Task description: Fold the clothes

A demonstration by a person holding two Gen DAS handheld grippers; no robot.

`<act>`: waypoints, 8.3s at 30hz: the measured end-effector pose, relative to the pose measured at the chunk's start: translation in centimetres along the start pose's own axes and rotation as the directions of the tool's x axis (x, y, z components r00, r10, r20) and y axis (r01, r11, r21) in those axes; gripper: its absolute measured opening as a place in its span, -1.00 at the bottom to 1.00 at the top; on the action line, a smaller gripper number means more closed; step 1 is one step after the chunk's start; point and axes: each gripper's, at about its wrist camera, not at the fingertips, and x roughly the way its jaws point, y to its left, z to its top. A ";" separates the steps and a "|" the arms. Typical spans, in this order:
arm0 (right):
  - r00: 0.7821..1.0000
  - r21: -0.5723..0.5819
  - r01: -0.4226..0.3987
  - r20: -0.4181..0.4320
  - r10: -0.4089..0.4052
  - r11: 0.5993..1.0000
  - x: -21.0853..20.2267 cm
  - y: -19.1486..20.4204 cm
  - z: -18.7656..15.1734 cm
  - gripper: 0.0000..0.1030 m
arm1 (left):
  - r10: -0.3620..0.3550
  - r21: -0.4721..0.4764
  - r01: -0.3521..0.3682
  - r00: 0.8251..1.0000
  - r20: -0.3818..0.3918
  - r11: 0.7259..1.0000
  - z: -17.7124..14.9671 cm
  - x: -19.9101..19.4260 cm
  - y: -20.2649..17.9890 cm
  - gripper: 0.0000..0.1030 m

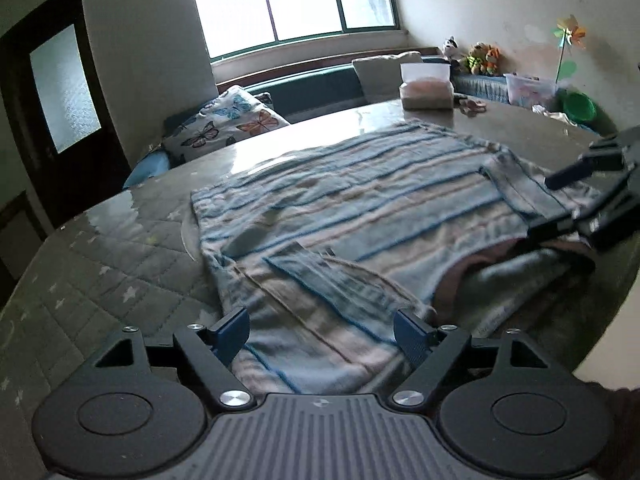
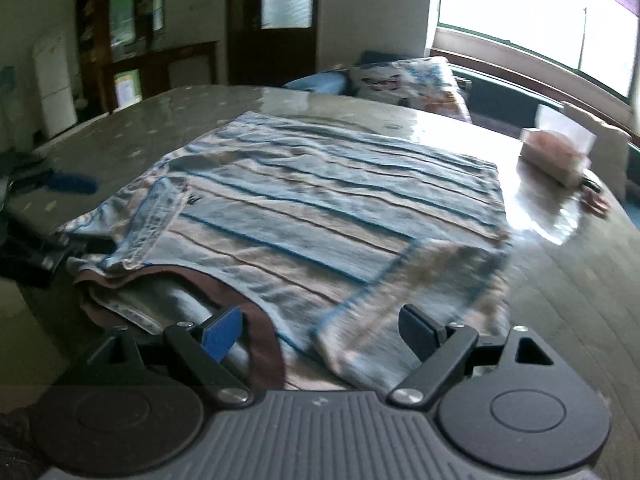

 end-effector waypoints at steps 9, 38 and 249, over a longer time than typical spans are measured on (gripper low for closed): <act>0.999 -0.036 0.004 -0.035 -0.005 0.999 -0.4 0.4 -1.7 0.70 | 0.003 0.017 -0.003 1.000 0.007 1.000 -0.7 -1.5 0.4 0.58; 0.994 -0.227 -0.058 -0.108 0.034 0.972 -4.3 -0.8 -2.7 0.60 | -0.228 0.393 0.207 0.974 0.006 0.896 -2.8 -3.3 -2.1 -0.36; 0.991 0.167 -0.131 -0.014 0.135 0.977 6.2 -5.9 5.7 -0.01 | -0.070 -0.310 0.027 0.989 -0.128 0.950 5.1 9.1 12.9 -0.06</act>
